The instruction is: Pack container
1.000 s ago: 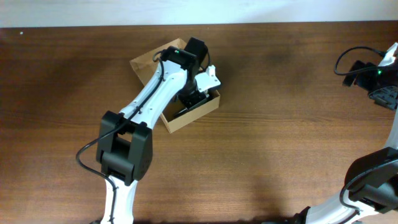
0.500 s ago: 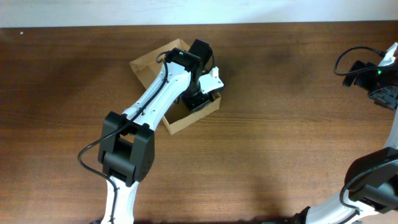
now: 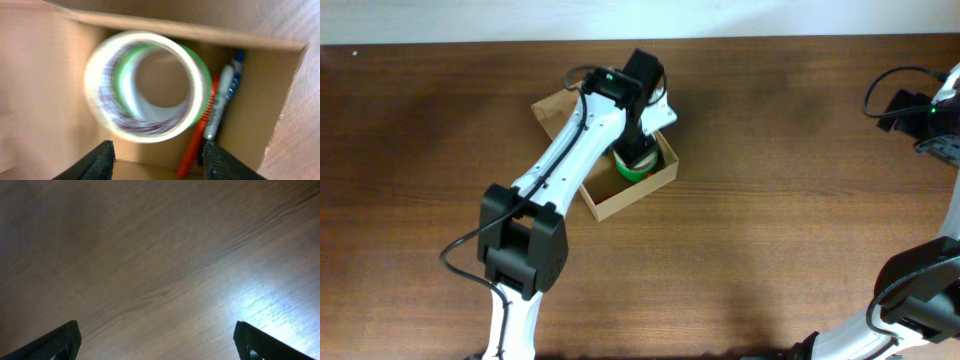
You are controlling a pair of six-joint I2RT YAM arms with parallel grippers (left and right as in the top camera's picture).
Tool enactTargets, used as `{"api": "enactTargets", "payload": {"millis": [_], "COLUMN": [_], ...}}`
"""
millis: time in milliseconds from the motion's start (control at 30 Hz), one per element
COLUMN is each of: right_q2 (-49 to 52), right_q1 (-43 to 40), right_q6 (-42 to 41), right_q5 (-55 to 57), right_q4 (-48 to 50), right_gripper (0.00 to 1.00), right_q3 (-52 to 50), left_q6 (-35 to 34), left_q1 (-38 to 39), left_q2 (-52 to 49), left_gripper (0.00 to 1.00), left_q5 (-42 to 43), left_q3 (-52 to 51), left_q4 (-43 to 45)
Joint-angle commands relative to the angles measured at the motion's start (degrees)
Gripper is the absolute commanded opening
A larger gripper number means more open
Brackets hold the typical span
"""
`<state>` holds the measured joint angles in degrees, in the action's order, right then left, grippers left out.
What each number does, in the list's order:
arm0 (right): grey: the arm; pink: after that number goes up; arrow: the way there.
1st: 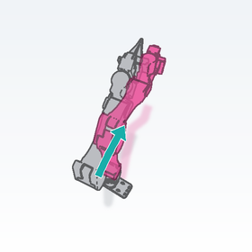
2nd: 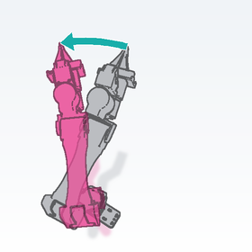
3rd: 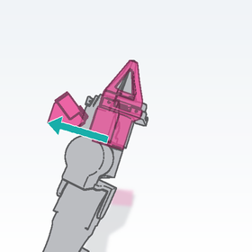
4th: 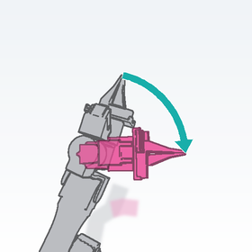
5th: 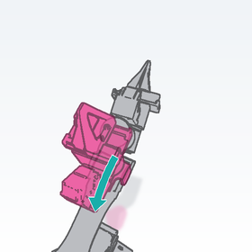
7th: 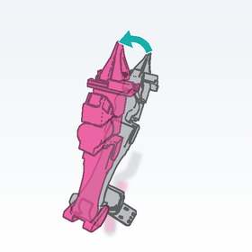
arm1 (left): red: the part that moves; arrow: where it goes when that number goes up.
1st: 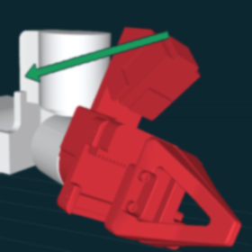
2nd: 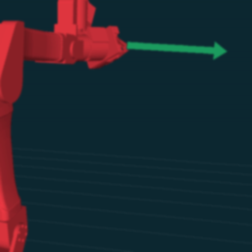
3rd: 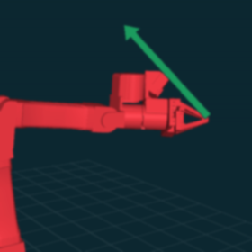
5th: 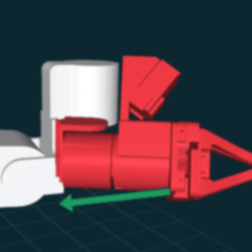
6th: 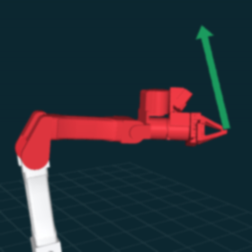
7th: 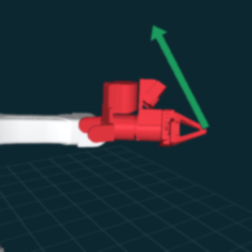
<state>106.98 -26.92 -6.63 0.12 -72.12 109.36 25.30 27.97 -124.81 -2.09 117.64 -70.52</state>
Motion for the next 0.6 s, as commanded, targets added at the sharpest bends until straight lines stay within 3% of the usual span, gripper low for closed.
{"api": "enactTargets", "payload": {"millis": [0,133,233,367,433,467,500,533,567], "right_q2": [-1.0,-1.0,-1.0,-1.0,-1.0,-1.0,-1.0,-1.0,-1.0], "right_q1": [-0.2,-0.2,-0.2,-0.1,-0.1,-0.1,0.2,0.7,1.6], "right_q6": [0.8,0.8,-1.0,-2.1,-2.1,-2.0,-2.0,-2.0,-1.7], "right_q5": [2.3,2.3,0.6,-5.9,-12.5,-16.9,-20.8,-23.4,-23.6], "right_q4": [0.4,0.4,2.4,4.9,5.2,5.3,4.8,4.0,3.1], "right_gripper": [0.99,0.99,0.99,0.99,0.99,0.91,0.66,0.54,0.49], "right_q3": [-0.2,-0.2,-0.2,-0.2,-0.2,-0.2,-0.2,-0.2,-0.2], "left_q6": [-2.9,-5.6,-5.6,-6.3,-11.7,-15.1,-18.7,-22.8,-26.3], "left_q1": [0.0,0.0,0.0,-0.3,-0.9,-1.3,-1.9,-2.9,-4.0], "left_q2": [5.4,6.9,7.8,8.8,9.4,9.9,10.3,10.8,11.2], "left_gripper": [0.47,0.34,0.05,0.06,0.09,0.1,0.1,0.1,0.1], "left_q5": [-5.0,-5.2,-5.3,-8.8,-14.6,-17.7,-20.4,-23.1,-24.8], "left_q3": [7.1,14.1,17.9,20.8,21.3,21.3,21.3,21.3,21.3], "left_q4": [-1.5,-5.3,-8.5,-12.9,-15.3,-16.3,-17.5,-19.3,-20.9]}}
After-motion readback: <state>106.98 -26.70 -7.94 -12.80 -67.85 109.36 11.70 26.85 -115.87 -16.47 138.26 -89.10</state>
